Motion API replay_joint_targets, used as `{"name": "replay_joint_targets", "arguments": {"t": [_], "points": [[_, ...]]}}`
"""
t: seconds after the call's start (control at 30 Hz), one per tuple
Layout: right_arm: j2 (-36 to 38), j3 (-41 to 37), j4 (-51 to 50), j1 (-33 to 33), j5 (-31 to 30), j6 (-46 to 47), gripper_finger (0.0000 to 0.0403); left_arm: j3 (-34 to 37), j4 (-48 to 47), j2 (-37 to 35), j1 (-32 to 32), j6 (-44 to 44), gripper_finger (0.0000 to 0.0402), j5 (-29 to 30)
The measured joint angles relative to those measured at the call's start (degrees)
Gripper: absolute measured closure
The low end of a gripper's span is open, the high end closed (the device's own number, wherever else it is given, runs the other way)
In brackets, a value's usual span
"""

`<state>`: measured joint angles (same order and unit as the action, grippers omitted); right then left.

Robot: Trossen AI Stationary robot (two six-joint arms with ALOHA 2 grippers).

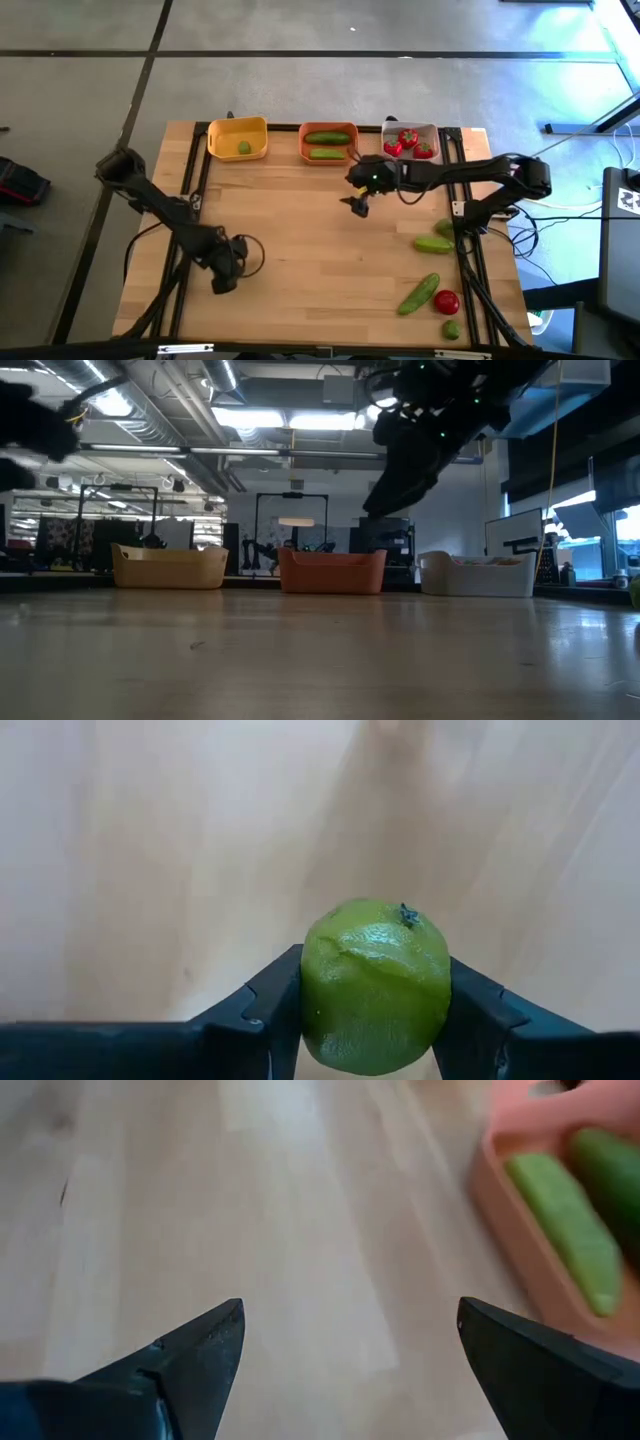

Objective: Sort produce into baskets
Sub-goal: Put the lime into the yellow bin

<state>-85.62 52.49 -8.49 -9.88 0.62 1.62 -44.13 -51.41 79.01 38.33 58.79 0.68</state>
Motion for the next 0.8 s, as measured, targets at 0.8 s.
{"name": "replay_joint_targets", "arguments": {"t": [0.8], "points": [[-12.71, -0.04, 5.62, 3.88, -1.79, 3.28, 0.0047, -0.84, 6.94, -26.9, -36.85, -37.66, 0.0234, 37.11]]}}
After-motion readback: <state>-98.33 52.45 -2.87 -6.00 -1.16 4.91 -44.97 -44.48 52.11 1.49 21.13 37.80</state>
